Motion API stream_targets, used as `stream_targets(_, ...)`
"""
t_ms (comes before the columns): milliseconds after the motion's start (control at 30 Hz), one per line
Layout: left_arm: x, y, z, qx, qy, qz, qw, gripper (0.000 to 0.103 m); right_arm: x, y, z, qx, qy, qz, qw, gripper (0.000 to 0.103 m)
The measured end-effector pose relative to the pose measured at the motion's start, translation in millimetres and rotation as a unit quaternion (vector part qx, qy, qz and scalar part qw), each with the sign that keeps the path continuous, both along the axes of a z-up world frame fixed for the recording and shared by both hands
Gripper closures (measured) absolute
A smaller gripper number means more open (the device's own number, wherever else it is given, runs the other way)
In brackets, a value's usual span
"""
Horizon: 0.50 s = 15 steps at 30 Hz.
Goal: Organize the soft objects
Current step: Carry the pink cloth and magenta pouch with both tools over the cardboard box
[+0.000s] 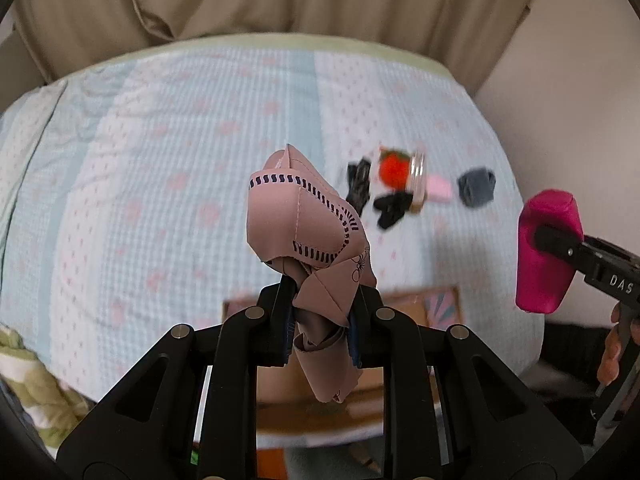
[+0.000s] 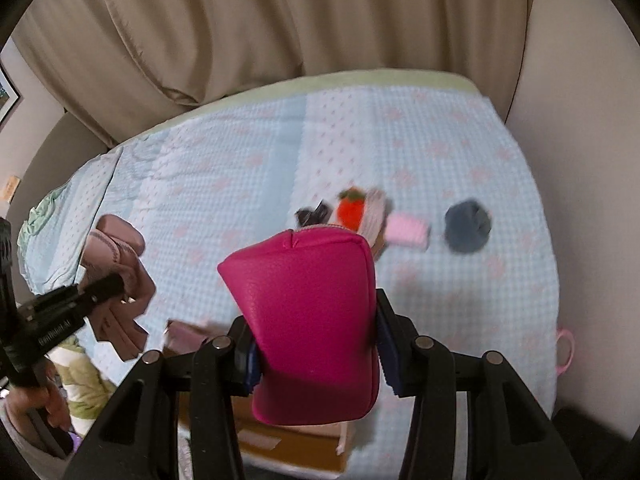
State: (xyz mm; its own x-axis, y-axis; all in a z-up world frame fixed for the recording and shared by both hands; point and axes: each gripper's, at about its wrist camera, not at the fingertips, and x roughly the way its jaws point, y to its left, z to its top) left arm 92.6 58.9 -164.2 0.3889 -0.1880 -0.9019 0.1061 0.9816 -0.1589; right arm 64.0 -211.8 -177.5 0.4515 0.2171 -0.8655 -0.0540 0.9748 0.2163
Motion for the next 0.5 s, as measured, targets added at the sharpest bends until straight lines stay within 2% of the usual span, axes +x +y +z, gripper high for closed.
stream_targets(233, -49, 23, -37, 0.002, 0.039, -0.033, 0.9987, 0.085, -45, 48, -26, 0.006, 0.036, -0.005, 0.999, 0.059)
stream_targets(500, -69, 34, -83, 0.007, 0.077, -0.067, 0.9947, 0.085, -77, 83, -67, 0.005, 0.071, -0.025, 0.997, 0.059)
